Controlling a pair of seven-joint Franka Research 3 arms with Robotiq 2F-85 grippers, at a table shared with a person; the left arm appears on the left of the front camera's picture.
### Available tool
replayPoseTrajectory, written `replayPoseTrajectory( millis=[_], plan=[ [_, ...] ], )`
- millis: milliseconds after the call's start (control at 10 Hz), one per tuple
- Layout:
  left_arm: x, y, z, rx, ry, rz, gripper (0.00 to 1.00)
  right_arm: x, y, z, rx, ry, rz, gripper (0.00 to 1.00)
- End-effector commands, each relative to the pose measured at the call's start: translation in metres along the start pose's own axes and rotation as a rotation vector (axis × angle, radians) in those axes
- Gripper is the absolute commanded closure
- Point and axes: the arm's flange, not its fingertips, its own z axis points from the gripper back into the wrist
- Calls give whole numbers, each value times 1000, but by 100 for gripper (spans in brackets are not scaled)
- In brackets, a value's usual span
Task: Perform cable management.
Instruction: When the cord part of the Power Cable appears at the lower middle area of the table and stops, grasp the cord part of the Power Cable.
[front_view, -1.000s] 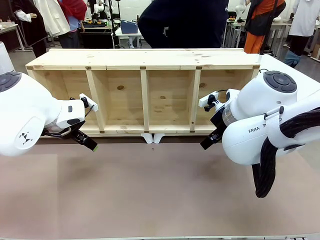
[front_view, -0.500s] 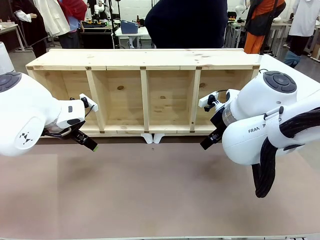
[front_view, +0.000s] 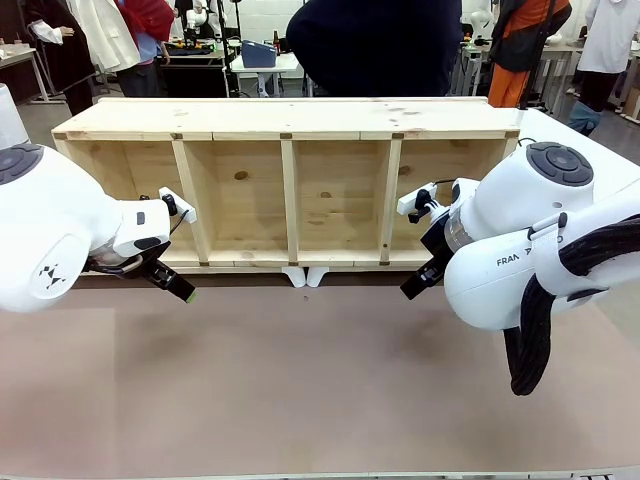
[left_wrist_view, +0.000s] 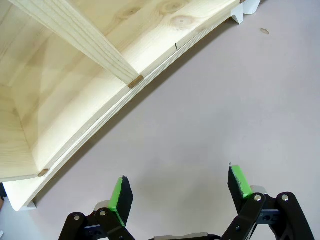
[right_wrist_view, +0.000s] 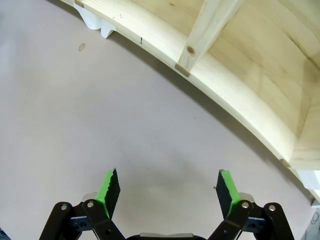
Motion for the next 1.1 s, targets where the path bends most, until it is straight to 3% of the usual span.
replayPoseTrajectory(
  millis=[0, 1000],
  plan=[
    [0, 1, 0, 0, 0, 2, 0, 0, 0, 0, 0, 0, -1, 0],
    [0, 0, 9, -4, 0, -21, 0, 0, 0, 0, 0, 0, 0, 0]
  ],
)
